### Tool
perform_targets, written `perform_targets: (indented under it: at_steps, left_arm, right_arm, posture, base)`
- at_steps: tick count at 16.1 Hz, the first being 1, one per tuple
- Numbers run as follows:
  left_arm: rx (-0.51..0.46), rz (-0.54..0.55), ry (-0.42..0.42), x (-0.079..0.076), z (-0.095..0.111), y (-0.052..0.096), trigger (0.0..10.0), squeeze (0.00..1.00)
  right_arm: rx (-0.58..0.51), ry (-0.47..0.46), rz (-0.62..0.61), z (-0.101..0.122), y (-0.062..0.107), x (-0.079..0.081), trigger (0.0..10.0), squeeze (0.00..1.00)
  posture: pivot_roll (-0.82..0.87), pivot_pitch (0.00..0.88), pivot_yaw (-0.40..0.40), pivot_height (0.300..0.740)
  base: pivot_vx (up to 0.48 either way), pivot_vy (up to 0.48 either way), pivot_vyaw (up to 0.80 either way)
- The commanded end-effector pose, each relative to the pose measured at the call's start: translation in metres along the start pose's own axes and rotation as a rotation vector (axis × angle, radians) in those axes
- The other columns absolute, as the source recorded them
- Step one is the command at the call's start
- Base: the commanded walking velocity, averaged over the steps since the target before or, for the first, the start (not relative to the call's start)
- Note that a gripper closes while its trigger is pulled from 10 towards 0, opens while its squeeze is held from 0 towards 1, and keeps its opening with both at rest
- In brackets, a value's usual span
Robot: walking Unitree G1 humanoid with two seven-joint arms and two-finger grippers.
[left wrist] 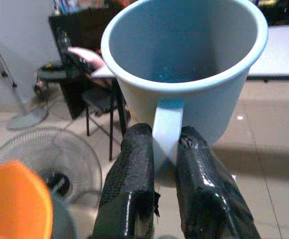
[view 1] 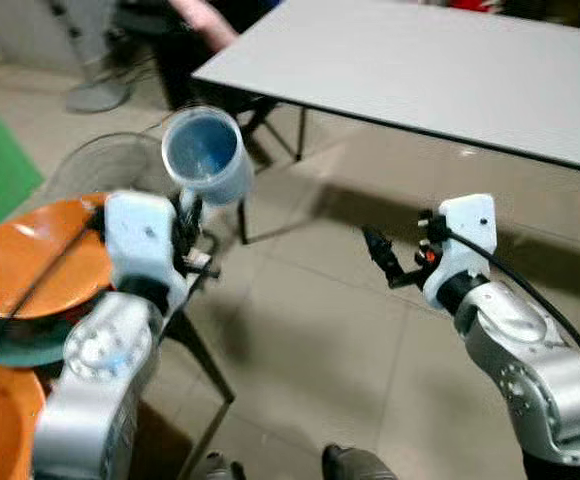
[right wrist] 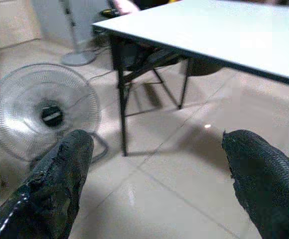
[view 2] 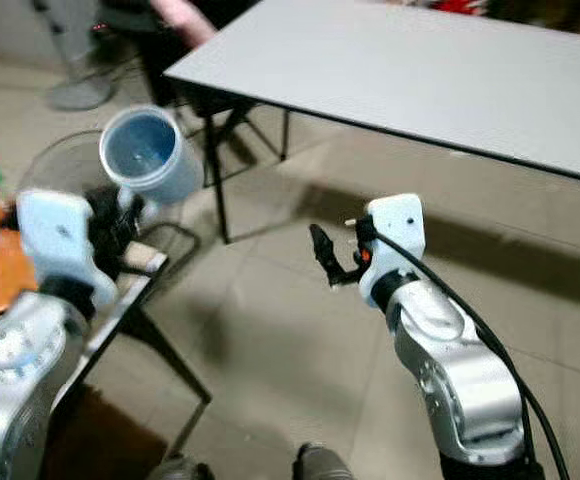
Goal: Setting the table
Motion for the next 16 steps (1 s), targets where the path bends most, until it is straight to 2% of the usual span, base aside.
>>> perform_targets:
  at_steps: [1, 3, 6, 9, 14, 16]
  left_arm:
    - [-0.016, 0.031, -0.028, 0.006, 0.002, 0.002, 10.0, 0.0]
    - [-0.002, 0.029, -0.036, 0.005, -0.002, 0.004, 10.0, 0.0]
    - [-0.005, 0.044, -0.036, 0.008, -0.002, 0.005, 10.0, 0.0]
    - [-0.004, 0.026, -0.047, 0.006, -0.002, 0.003, 10.0, 0.0]
    - [0.002, -0.005, -0.024, 0.0, -0.004, 0.0, 10.0, 0.0]
    - [-0.001, 0.021, -0.013, 0.004, -0.004, 0.0, 10.0, 0.0]
  right_arm:
    - [0.004, 0.019, -0.011, -0.003, -0.002, 0.002, 10.0, 0.0]
    - [0.015, 0.059, -0.003, -0.01, -0.006, 0.006, 10.0, 0.0]
    - [0.019, -0.035, 0.006, -0.013, -0.008, 0.006, 10.0, 0.0]
    - [0.02, -0.028, 0.004, -0.014, -0.008, 0.004, 10.0, 0.0]
    - [0.023, -0.044, -0.012, -0.014, -0.003, -0.001, 10.0, 0.0]
    - [0.013, -0.036, 0.004, -0.011, -0.003, 0.002, 10.0, 0.0]
  posture:
    - [-0.05, 0.041, 0.026, 0.74]
    - [-0.04, 0.042, 0.023, 0.74]
    - [-0.03, 0.032, 0.023, 0.74]
    - [-0.04, 0.043, 0.028, 0.74]
    - [-0.05, 0.061, 0.042, 0.74]
    - [-0.06, 0.062, 0.042, 0.74]
  base:
    - [0.304, 0.0, 0.0]
    - [0.336, 0.0, 0.0]
    - [0.342, 0.0, 0.0]
    - [0.345, 0.0, -0.49]
    - [0.343, 0.0, -0.78]
    - [0.345, 0.0, -0.39]
Point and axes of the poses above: a point about 5 cm out from each wrist's last joint towards the gripper, its own y axis pointing back from the gripper into the wrist, its own z axis along the axis of the wrist's last joint, x = y × z, the point moved 6 cm from there along -y, pointing out of the wrist towards the gripper, and after that the axes turned 14 degrees about y, right-handed, at the moved point
